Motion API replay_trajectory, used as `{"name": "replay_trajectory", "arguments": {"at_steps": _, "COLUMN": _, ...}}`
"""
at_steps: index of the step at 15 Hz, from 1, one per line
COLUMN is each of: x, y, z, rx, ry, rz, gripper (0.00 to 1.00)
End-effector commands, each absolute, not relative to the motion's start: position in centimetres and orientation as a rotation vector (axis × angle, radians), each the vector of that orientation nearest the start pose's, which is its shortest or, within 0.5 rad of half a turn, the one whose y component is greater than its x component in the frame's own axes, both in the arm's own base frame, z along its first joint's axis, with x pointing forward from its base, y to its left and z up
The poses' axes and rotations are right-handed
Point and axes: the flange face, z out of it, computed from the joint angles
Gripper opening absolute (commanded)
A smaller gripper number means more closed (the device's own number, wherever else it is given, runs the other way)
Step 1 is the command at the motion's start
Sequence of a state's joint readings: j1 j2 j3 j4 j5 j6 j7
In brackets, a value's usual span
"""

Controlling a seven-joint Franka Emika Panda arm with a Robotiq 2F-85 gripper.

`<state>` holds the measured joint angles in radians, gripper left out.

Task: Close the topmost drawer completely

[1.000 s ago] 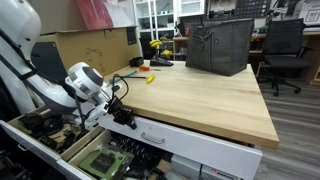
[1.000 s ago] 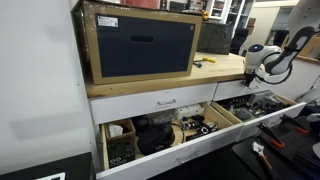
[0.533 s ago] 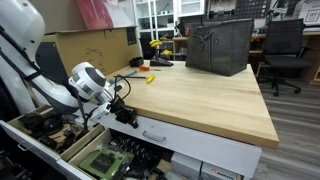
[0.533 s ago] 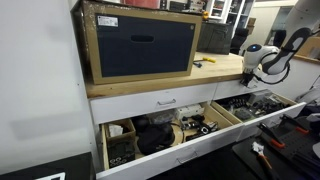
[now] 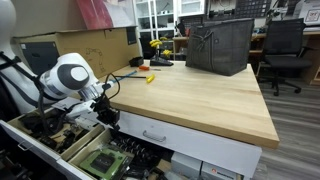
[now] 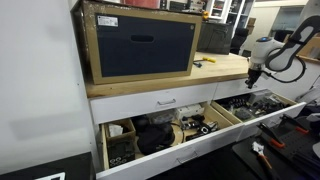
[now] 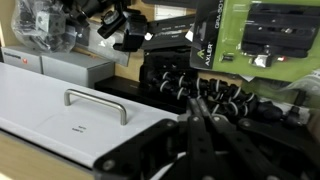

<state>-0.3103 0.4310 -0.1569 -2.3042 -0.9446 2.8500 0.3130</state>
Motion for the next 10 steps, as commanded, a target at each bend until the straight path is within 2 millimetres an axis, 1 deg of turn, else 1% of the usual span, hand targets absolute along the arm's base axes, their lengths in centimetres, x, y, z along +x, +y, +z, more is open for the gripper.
{"name": "replay_trajectory", "arguments": {"at_steps": 1, "x": 44.2, "y": -17.3, "z": 20.0, "rx": -3.47, "ry": -0.348, "rz": -0.248, "gripper": 0.0}}
{"name": "replay_trajectory", "arguments": {"at_steps": 4, "x": 43.6, "y": -16.0, "z": 21.6, "rx": -3.444, "ry": -0.429, "rz": -0.46, "gripper": 0.0}}
{"name": "replay_trajectory", "arguments": {"at_steps": 5, "x": 43.7, "y": -15.6, "z": 22.5, "rx": -3.438, "ry": -0.443, "rz": -0.537, "gripper": 0.0}}
{"name": "replay_trajectory", "arguments": {"at_steps": 6, "x": 43.3, "y": -15.3, "z": 22.9, "rx": -3.434, "ry": -0.45, "rz": -0.578, "gripper": 0.0}}
{"name": "replay_trajectory", "arguments": {"at_steps": 7, "x": 43.4, "y": -15.1, "z": 23.8, "rx": -3.435, "ry": -0.479, "rz": -0.637, "gripper": 0.0}}
{"name": "replay_trajectory", "arguments": {"at_steps": 8, "x": 43.0, "y": -14.8, "z": 23.8, "rx": -3.436, "ry": -0.503, "rz": -0.656, "gripper": 0.0}}
{"name": "replay_trajectory", "arguments": {"at_steps": 10, "x": 42.7, "y": -13.8, "z": 23.7, "rx": -3.441, "ry": -0.616, "rz": -0.69, "gripper": 0.0}}
